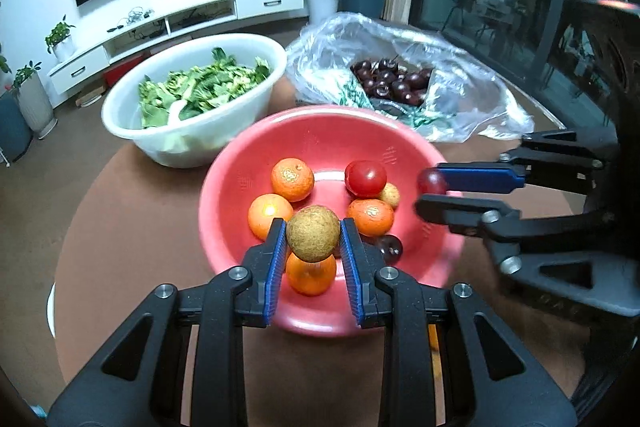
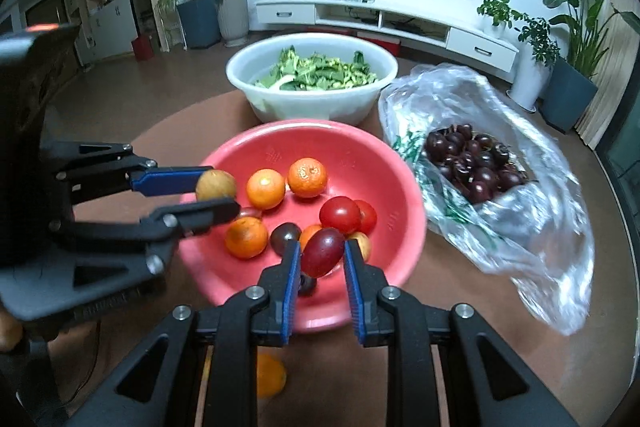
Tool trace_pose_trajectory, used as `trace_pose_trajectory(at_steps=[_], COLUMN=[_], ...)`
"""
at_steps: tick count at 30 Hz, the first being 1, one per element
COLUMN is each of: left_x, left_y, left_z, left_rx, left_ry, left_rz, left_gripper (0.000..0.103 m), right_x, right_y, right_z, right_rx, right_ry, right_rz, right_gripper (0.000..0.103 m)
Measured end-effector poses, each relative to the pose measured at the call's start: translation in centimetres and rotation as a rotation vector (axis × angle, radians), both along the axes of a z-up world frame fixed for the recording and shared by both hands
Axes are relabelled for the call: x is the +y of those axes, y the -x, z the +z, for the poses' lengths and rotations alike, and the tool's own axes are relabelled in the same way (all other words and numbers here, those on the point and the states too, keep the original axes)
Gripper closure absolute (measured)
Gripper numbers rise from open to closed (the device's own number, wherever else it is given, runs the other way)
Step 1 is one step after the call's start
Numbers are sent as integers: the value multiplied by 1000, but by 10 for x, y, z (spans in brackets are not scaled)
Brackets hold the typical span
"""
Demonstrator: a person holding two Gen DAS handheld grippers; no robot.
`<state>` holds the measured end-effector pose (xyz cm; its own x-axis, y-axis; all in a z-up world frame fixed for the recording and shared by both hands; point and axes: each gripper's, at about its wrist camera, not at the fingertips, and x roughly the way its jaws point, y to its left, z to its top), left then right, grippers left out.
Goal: Organize fruits
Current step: 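Carry the potato and red plum over the red basin with both tools, then open both tools to drop the potato and red plum into the basin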
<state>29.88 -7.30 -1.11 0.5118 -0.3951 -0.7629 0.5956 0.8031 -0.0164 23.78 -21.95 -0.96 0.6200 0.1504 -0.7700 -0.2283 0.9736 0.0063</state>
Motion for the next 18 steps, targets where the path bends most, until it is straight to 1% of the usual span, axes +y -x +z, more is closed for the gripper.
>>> trace_pose_trajectory(at_steps=[2,6,9,15,18], left_x=[-6,-16,-19,-26,-27], left_y=[-9,-23,-31,-34,-32], left_z=[-9,-29,-38,-51,-52], left_rx=[11,28,39,47,37], left_ry=[-9,-23,-29,-45,-51], left_rz=[-1,-2,-2,-5,1], left_gripper=[78,78,78,78,77], right_x=[3,4,1,0,1], right_y=[-11,-18,-21,-19,-17], right_z=[-10,-28,-37,-38,-38], right_rx=[22,51,69,59,55], right_ry=[10,14,13,24,25], right_rz=[5,0,-9,-3,-1], right_gripper=[79,79,79,78,77])
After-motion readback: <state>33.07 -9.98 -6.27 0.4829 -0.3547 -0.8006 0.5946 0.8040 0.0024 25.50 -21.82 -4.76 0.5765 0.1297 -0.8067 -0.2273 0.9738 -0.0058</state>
